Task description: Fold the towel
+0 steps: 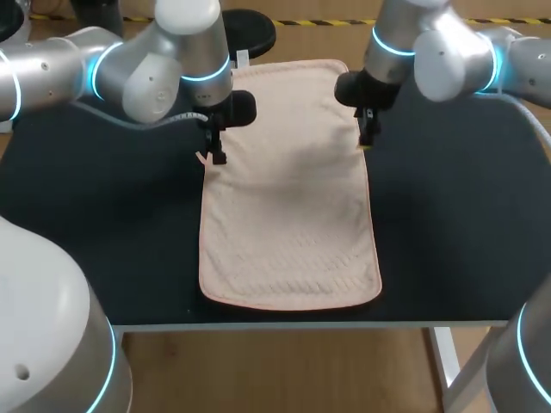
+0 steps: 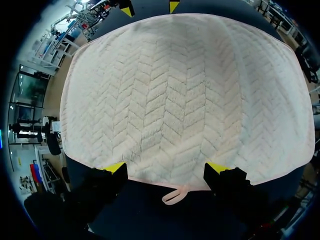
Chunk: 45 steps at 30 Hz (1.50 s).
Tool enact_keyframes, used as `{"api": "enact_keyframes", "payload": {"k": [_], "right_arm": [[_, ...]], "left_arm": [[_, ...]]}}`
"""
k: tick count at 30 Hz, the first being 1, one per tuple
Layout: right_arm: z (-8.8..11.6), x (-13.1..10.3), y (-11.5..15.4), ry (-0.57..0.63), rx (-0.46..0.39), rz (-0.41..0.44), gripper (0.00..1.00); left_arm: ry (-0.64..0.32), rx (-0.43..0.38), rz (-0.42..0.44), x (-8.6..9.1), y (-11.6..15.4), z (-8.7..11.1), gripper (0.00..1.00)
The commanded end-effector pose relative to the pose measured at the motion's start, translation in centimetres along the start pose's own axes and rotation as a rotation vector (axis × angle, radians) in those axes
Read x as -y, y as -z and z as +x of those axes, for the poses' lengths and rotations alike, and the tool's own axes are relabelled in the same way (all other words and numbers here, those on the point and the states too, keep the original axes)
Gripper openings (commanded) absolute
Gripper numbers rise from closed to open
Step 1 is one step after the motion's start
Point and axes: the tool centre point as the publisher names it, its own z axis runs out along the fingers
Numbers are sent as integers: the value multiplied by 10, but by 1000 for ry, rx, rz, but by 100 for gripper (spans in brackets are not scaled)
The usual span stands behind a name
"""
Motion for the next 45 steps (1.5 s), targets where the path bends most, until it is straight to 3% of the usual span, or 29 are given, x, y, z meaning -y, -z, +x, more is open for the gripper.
{"api": "enact_keyframes", "payload": {"k": [1,26,45], "right_arm": [[-3,-3,-9,5,-16,-1,100],[14,-8,-18,57,-74,-37,100],[12,-9,-25,74,-108,-39,100]], "left_arm": [[-7,-13,3,1,-6,0,100],[-54,-47,23,-1,-19,0,100],[-57,-71,20,-1,-29,-1,100]]}}
